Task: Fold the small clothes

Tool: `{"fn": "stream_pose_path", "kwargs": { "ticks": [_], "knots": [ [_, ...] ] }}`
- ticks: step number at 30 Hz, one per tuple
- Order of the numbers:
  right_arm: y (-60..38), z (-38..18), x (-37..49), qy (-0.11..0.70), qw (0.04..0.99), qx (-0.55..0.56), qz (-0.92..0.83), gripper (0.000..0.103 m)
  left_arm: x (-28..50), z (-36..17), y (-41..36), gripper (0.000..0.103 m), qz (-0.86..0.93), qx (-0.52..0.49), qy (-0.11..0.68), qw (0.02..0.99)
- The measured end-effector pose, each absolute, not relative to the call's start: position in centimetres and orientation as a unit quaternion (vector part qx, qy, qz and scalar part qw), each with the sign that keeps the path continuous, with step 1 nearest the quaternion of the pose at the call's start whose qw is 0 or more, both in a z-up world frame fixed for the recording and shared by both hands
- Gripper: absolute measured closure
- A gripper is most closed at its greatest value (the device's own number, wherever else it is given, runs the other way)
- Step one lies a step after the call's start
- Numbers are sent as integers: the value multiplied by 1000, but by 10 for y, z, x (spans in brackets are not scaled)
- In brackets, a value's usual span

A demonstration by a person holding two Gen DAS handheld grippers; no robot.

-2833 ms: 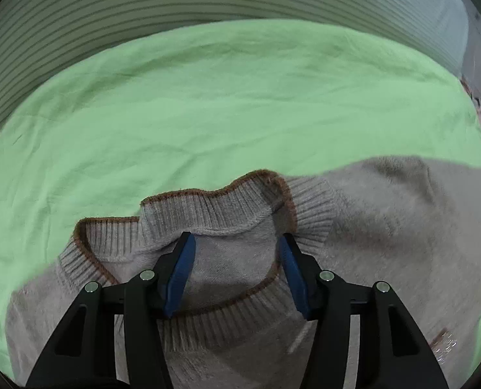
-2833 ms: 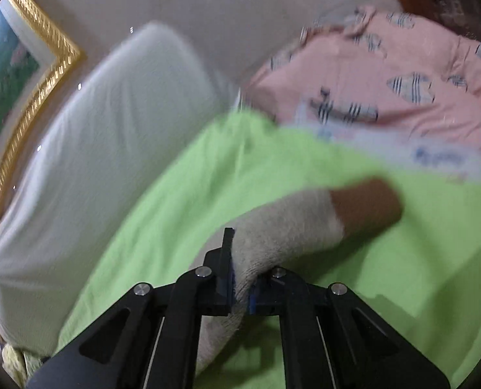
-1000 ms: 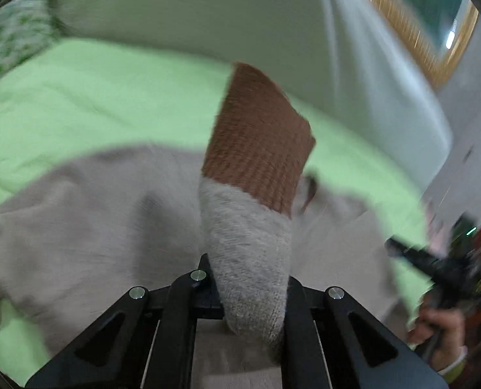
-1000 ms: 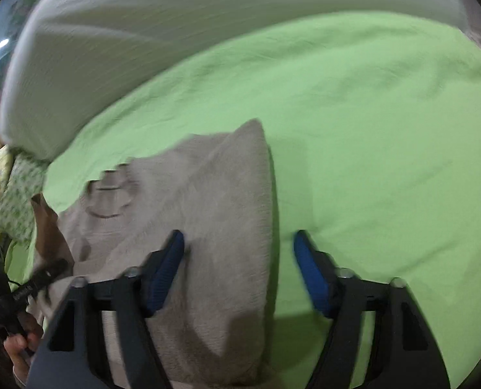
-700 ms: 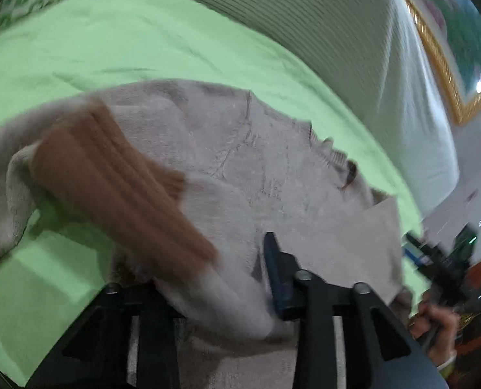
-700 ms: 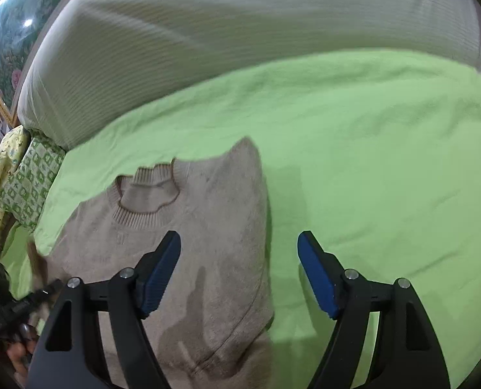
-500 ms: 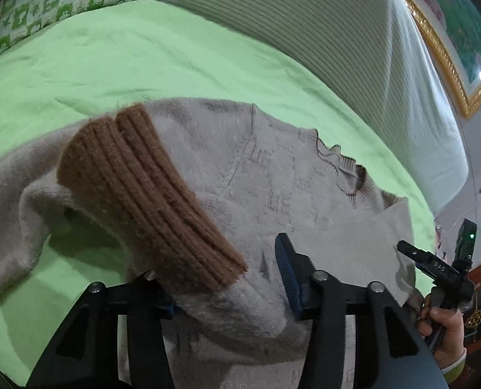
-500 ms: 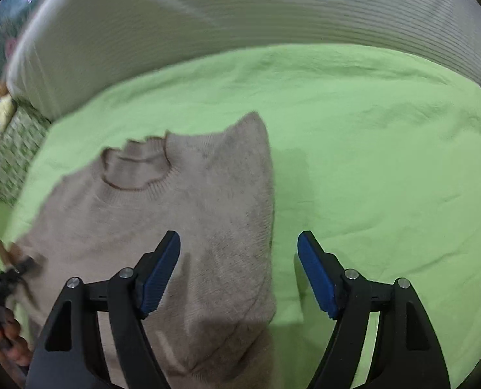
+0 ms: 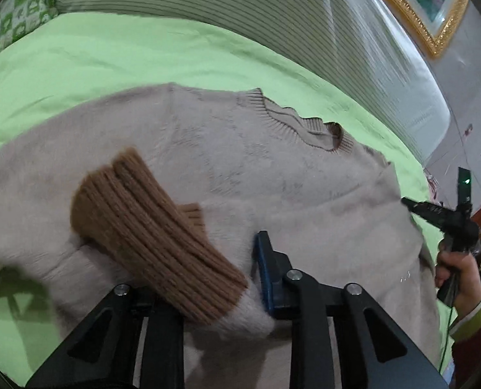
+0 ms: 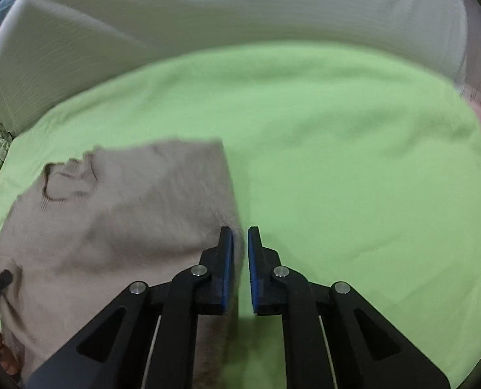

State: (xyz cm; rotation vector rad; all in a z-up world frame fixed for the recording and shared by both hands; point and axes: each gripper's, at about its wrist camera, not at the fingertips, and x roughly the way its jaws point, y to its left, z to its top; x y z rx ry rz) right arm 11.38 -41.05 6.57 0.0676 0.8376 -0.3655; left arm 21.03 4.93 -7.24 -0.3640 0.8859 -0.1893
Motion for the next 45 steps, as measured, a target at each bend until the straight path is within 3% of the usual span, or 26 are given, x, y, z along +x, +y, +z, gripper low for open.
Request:
{"fn": "stream_pose_path", "kwargs": {
  "ticks": [2,4,6,8,10,13,15,16,17,21,22,27,29,33,35,40,43,44,45],
  "knots": [
    [-406,79,95,381,904,46,-188,85,198,-70,59,67,-93,-171,423,885],
    [-388,91,77,362,917,44,-160,85,188,-69,67,67,-93,-165,427,884],
    [-361,97,62,364,923,34,-122,75,175,-67,76,60,-99,-167,428,883],
    [-339,98,43,363,924,10,-120,37,173,-65,78,56,-99,-166,427,883],
    [-322,95,22,352,929,-17,-116,27,179,-66,71,54,-98,-168,432,881],
    [-299,68,11,385,905,-101,-147,27,183,-57,64,53,-98,-168,420,886],
    [-294,48,18,417,883,-140,-165,27,189,-50,56,61,-90,-143,410,896],
    [-297,38,23,430,875,-148,-165,42,193,-45,52,71,-89,-130,406,900],
    [-304,31,29,444,872,-132,-158,84,196,-38,49,87,-92,-121,401,904],
    [-330,60,12,404,892,-73,-187,90,196,-22,48,87,-99,-96,362,922],
    [-337,66,4,394,895,-64,-199,96,197,-26,48,87,-99,-87,367,921],
    [-358,46,-4,443,870,-45,-213,90,197,-65,63,85,-63,-78,412,906],
    [-349,56,-8,431,870,-50,-235,64,193,-62,72,85,-58,-93,399,910],
    [-303,93,-14,358,913,-41,-193,49,200,-43,69,86,-61,-71,372,923],
    [-281,99,1,347,925,-42,-149,24,208,-39,66,87,-64,-67,372,923],
    [-290,97,84,338,915,-75,-210,21,207,-38,66,92,-77,-79,375,921],
    [-321,67,134,420,875,-63,-231,20,207,-49,65,94,-85,-93,394,910],
    [-332,56,144,434,866,-69,-240,22,207,-52,64,96,-87,-95,397,909],
    [-337,52,145,433,866,-68,-240,31,207,-55,63,97,-92,-96,400,907]
  ]
}}
